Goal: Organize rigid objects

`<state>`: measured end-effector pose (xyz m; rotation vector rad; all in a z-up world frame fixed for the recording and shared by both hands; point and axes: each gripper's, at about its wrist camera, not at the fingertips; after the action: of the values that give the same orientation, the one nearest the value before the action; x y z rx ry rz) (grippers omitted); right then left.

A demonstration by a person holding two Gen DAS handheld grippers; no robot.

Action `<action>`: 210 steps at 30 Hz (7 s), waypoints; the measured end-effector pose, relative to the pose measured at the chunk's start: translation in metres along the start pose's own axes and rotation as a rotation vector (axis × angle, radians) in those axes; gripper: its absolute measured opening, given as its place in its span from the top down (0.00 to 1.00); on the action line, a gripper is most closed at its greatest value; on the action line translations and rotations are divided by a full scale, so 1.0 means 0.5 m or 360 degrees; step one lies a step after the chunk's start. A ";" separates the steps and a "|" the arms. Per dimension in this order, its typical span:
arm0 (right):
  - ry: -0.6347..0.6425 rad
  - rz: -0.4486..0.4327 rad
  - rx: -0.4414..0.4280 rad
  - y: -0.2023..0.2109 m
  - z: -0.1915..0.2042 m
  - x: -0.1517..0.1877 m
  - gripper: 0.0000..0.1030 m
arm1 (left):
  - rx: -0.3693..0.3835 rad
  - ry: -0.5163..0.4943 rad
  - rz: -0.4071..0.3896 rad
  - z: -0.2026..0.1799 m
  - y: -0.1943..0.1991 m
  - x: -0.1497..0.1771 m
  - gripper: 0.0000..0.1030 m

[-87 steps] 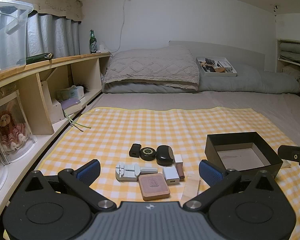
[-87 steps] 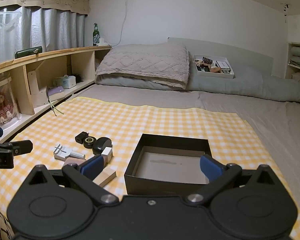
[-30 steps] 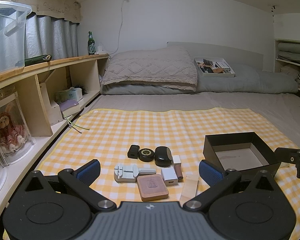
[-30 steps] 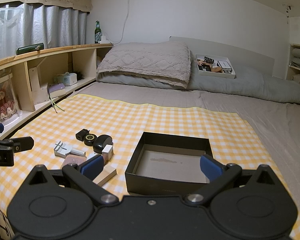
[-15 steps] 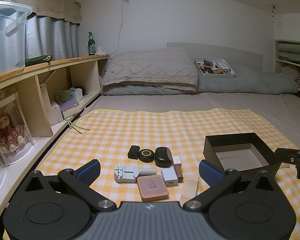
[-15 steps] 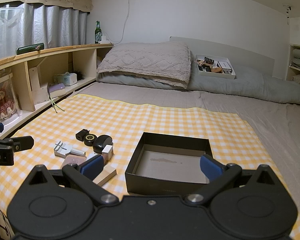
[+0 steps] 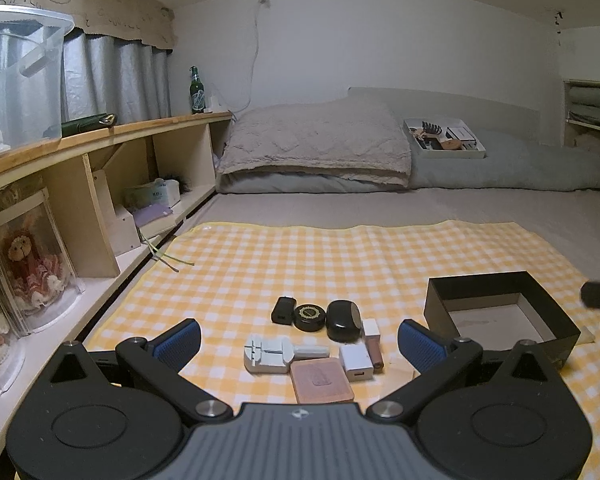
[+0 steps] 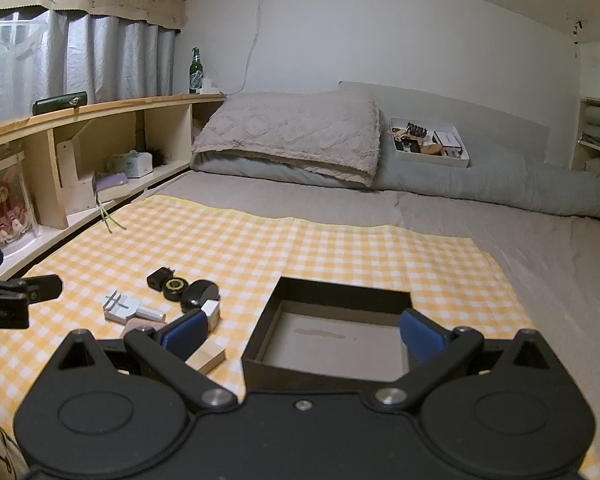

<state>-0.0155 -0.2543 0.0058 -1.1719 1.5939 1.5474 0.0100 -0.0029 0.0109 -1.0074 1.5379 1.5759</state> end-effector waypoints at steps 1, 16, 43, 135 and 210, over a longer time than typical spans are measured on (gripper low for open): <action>0.0008 -0.0003 0.0007 0.000 -0.009 -0.007 0.00 | 0.0001 -0.0001 0.0005 0.000 0.000 0.000 0.00; 0.0002 0.0243 0.0231 -0.137 -0.195 -0.095 0.00 | 0.0079 -0.0096 0.0121 -0.043 -0.086 -0.050 0.00; -0.0224 0.0934 -0.0023 -0.403 -0.258 0.040 0.70 | 0.0513 -0.0190 0.1090 -0.129 -0.378 0.079 0.26; -0.0364 0.1017 -0.0063 -0.448 -0.275 0.046 0.97 | 0.0709 0.0252 0.0801 -0.360 -0.451 -0.100 0.00; -0.0274 0.1086 -0.0049 -0.483 -0.261 0.051 0.96 | 0.0021 0.0003 0.0896 0.099 -0.558 -0.016 0.37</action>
<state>0.2099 -0.3676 -0.1055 -0.4916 1.9642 2.0232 0.2599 0.0595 -0.1082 -0.5880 1.9406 1.9272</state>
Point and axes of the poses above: each gripper's, at about its wrist camera, not at the fingertips, and y roughly against the way its jaws point, z to its left, x to its underside, and after that the axes turned 7 degrees about y, right-handed
